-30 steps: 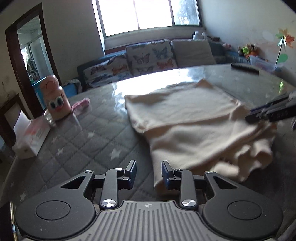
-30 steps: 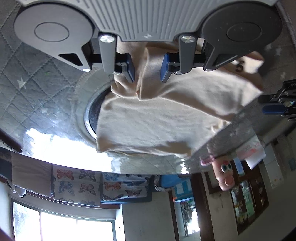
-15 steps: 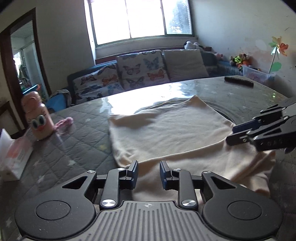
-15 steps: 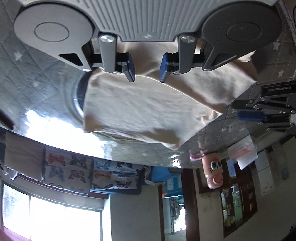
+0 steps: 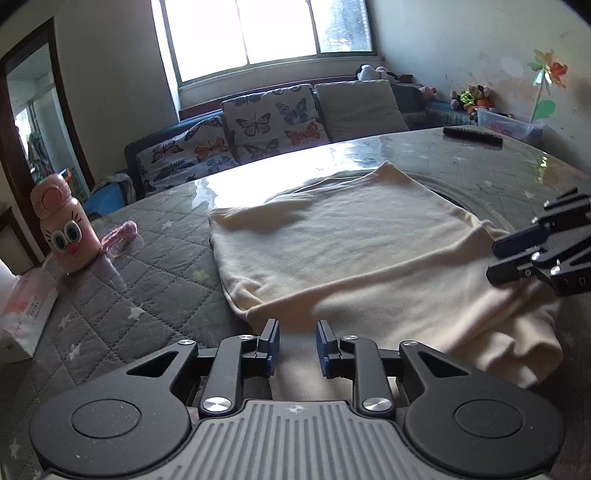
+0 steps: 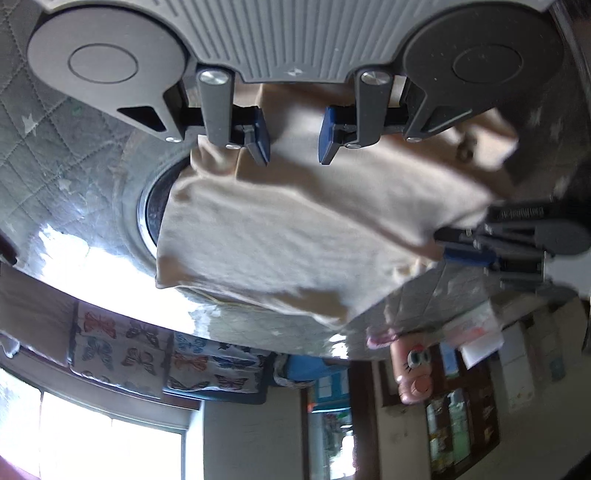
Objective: Fold clothes
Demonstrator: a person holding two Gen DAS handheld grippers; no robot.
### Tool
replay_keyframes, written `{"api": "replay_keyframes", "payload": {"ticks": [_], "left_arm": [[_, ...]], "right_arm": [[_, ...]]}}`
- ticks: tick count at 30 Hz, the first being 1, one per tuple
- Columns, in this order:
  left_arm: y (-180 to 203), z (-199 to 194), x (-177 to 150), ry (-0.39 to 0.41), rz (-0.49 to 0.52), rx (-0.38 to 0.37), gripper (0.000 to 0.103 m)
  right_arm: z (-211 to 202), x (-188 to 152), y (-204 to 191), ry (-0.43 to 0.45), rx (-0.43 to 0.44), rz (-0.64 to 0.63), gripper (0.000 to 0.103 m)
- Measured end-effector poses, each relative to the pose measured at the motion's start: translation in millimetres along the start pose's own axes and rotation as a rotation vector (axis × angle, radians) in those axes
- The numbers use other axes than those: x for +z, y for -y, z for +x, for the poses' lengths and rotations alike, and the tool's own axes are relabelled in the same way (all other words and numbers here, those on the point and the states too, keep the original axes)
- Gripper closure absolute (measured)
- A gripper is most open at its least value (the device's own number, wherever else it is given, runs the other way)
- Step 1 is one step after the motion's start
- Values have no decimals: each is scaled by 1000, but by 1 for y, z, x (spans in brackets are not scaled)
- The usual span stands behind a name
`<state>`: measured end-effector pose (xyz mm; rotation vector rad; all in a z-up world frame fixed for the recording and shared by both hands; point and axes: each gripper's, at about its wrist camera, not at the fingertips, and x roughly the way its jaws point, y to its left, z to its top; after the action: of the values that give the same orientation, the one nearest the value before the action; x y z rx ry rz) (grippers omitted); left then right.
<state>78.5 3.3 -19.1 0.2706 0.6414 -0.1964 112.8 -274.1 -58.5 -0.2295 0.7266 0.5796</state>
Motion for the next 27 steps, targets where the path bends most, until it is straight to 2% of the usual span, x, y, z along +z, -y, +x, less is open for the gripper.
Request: {"api": "replay_keyframes", "payload": {"ticks": [11, 13, 15, 22, 23, 24, 26, 27], "left_arm": [[16, -55, -35, 49, 212, -39, 73], [20, -61, -42, 57, 254, -51, 64], [26, -62, -47, 62, 291, -61, 62], [51, -50, -53, 97, 377, -82, 62], [53, -49, -52, 103, 379, -88, 63], [54, -47, -52, 108, 381, -93, 63], [56, -44, -51, 117, 380, -105, 69], [56, -44, -49, 119, 371, -110, 75]], "right_arm": [[-23, -12, -3, 15, -35, -35, 74], [-28, -12, -3, 18, -32, -36, 74], [-31, -14, -4, 13, -32, -47, 74], [-43, -20, -8, -3, -34, -96, 73], [-45, -21, -9, -3, -33, -104, 72], [-48, -21, -10, -2, -32, -113, 64], [-53, -22, -12, -2, -31, -129, 56], [-55, -23, -14, -4, -26, -144, 56]]}}
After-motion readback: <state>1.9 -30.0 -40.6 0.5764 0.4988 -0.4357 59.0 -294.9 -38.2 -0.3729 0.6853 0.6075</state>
